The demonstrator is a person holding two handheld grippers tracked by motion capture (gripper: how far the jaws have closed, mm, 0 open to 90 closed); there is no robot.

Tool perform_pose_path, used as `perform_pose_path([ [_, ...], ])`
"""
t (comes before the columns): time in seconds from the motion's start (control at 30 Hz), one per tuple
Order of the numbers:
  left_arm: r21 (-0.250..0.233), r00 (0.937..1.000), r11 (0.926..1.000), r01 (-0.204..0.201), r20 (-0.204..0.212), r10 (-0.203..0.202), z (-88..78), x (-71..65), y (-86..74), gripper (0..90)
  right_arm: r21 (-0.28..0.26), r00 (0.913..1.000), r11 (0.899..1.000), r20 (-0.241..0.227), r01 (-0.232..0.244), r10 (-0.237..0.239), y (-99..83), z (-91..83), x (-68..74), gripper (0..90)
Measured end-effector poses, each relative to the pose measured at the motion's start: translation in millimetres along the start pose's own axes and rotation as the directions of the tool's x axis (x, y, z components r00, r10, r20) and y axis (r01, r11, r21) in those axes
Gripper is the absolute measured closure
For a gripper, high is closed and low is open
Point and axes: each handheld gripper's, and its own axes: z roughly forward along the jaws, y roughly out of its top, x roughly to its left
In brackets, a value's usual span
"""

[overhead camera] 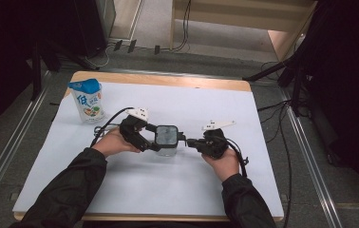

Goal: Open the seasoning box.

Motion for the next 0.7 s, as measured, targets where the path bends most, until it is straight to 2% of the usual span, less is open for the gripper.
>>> perform_pose_path([
  [0.1, 0.006, 0.9999, 1.0, -0.007, -0.011, 0.007, 2.9, -0.3, 0.1, 13.3, -0.001, 1.0, 1.0, 0.001, -0.007, 0.007, -0.1, 0.0, 0.1, 90.0],
  [0.2, 0.013, 0.9998, 0.9998, 0.018, -0.003, -0.018, 4.0, 0.7, 0.1, 12.7, -0.005, 0.9999, 1.0, 0.001, -0.013, 0.013, -0.6, 0.0, 0.4, 90.0],
  [0.63, 0.016, 0.9991, 0.9999, 0.0, -0.043, 0.001, -0.1, -5.8, 3.6, 14.3, -0.006, 0.9998, 1.0, 0.002, -0.019, 0.019, -0.3, 0.3, -0.9, 90.0],
  [0.7, 0.001, 0.999, 1.0, 0.003, -0.045, -0.003, -1.6, -7.2, 4.3, 14.5, -0.005, 0.9998, 1.0, 0.001, -0.019, 0.019, -0.3, 0.5, -1.1, 90.0],
])
